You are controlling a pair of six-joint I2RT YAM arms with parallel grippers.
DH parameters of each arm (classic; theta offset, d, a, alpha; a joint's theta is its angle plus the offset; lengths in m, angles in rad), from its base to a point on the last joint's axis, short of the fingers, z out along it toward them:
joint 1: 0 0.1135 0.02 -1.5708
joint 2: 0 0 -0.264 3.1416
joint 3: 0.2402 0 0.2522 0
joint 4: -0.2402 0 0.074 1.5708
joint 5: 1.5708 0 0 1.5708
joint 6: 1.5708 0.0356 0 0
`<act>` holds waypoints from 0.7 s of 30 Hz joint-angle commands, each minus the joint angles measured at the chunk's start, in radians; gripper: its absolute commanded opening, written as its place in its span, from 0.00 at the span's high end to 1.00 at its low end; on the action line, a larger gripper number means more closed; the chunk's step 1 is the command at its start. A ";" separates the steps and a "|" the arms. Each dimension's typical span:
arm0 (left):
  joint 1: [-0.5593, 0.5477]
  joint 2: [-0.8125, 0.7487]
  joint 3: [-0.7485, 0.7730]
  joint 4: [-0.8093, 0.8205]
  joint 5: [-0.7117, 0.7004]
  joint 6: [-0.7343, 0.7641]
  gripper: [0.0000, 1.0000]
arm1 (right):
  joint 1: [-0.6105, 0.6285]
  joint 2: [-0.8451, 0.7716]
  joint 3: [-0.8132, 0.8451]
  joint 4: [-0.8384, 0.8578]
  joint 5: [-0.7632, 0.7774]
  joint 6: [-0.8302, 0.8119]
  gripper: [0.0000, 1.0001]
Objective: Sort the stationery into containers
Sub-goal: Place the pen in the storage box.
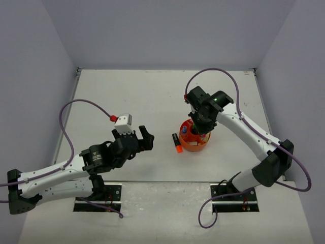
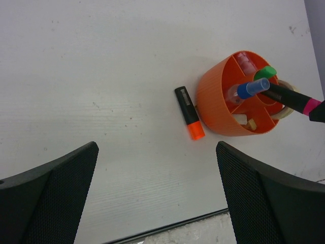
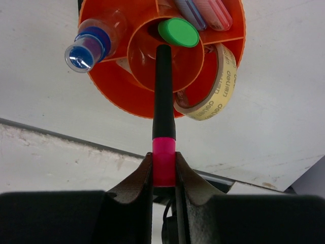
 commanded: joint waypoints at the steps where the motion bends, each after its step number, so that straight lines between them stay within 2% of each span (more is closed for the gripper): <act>1: -0.001 -0.018 -0.018 0.044 0.002 0.044 0.00 | -0.011 0.022 0.071 -0.026 0.003 -0.034 1.00; 4: -0.003 -0.020 -0.025 0.054 0.004 0.045 0.00 | -0.015 0.050 0.078 -0.025 0.003 -0.040 0.97; 15: -0.001 -0.015 -0.032 0.064 0.006 0.055 0.00 | -0.017 0.096 0.114 -0.034 0.034 -0.040 0.67; 21: -0.001 0.015 -0.028 0.097 0.018 0.067 0.00 | -0.015 0.109 0.159 -0.040 0.057 -0.039 0.58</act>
